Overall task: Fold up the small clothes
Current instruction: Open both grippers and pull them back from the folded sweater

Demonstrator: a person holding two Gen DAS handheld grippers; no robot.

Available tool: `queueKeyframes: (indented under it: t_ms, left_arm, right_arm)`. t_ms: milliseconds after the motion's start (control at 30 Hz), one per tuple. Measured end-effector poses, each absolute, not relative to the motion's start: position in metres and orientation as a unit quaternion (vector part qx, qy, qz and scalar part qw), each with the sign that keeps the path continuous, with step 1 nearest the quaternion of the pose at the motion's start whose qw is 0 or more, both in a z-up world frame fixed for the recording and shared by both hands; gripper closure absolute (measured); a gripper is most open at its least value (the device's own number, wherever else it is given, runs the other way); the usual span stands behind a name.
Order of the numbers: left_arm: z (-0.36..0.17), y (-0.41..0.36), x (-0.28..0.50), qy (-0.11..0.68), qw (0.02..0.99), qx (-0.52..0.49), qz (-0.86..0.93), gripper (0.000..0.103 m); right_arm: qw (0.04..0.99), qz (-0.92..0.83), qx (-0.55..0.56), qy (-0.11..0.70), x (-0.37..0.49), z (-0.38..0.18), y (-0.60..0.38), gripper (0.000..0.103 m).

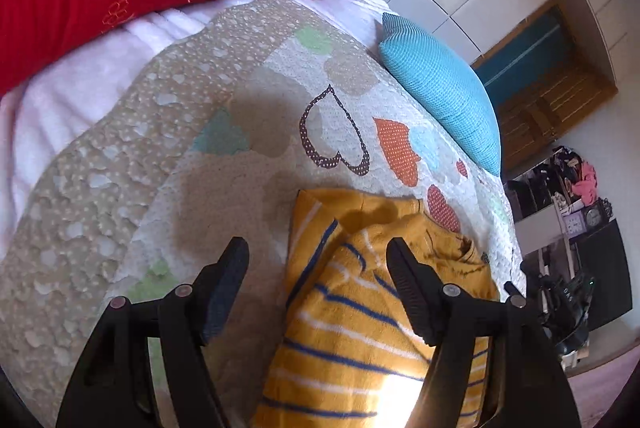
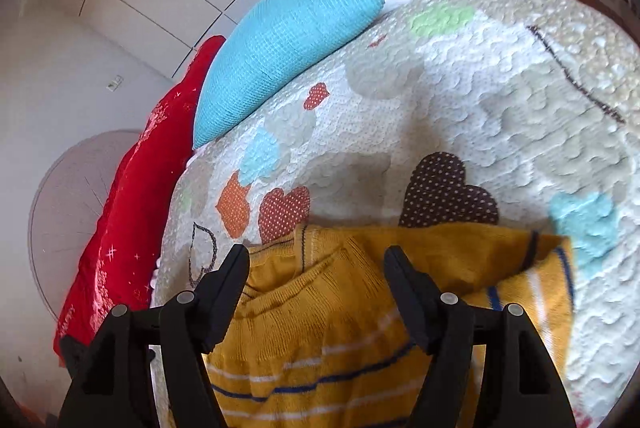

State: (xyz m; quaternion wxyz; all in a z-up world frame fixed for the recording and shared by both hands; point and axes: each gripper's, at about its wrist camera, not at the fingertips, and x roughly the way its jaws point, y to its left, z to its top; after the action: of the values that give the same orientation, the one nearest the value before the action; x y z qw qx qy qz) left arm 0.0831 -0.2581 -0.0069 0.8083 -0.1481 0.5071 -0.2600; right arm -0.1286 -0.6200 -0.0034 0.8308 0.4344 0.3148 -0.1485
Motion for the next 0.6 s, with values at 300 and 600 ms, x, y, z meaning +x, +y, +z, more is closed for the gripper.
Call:
queueKeyframes:
  t_ms: [300,600]
  left_arm:
    - [-0.03,-0.224,-0.005,0.503,0.831,-0.047,-0.234,0.025]
    - [-0.068,-0.208,-0.047,0.46,0.868,0.075,-0.171,0.016]
  right_arm:
    - [0.876,-0.161,0.264,0.371,-0.22,0.006,-0.538,0.064]
    - [0.851,-0.262,0.069,0.45,-0.22,-0.028,-0.494,0.065]
